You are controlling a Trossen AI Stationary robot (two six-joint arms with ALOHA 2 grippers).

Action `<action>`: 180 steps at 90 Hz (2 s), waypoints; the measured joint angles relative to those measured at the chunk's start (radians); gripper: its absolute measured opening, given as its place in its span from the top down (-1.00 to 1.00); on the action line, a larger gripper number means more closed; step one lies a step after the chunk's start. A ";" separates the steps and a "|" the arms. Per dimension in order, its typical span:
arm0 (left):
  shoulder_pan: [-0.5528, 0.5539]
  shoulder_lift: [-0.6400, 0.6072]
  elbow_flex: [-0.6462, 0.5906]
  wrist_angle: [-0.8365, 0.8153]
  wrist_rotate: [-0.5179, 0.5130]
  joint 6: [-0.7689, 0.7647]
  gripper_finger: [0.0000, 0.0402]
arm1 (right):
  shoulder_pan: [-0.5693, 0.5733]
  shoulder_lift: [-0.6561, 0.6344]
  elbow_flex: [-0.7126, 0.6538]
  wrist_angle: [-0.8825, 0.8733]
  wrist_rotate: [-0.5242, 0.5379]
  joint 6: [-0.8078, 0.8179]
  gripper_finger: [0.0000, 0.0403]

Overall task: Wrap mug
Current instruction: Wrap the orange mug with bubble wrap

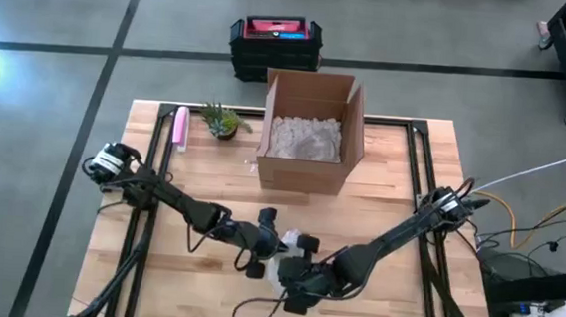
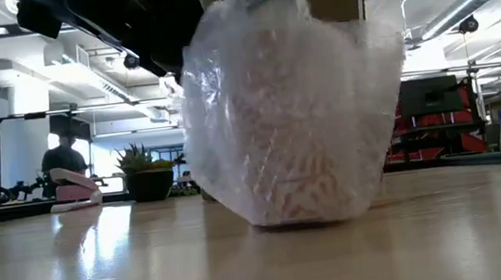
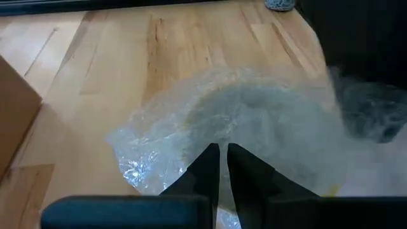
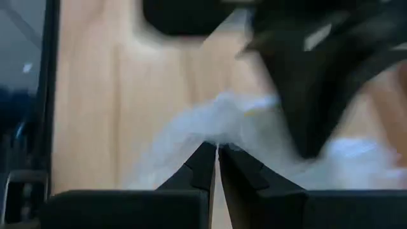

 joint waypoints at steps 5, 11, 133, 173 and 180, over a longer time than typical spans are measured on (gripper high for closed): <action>0.000 0.000 0.000 0.000 0.001 0.000 0.90 | -0.012 0.001 -0.001 -0.025 0.006 0.006 0.96; 0.000 0.000 0.000 -0.001 0.002 0.000 0.90 | -0.023 0.004 -0.002 -0.062 -0.005 0.022 0.96; 0.038 0.064 0.055 0.039 0.155 -0.045 0.90 | -0.047 -0.035 0.019 -0.204 -0.144 0.120 0.96; 0.040 0.066 0.053 0.053 0.149 -0.052 0.90 | 0.147 0.007 -0.034 -0.282 -0.174 0.373 0.96; 0.040 0.066 0.053 0.059 0.150 -0.051 0.90 | 0.152 0.026 -0.046 -0.277 -0.124 0.400 0.96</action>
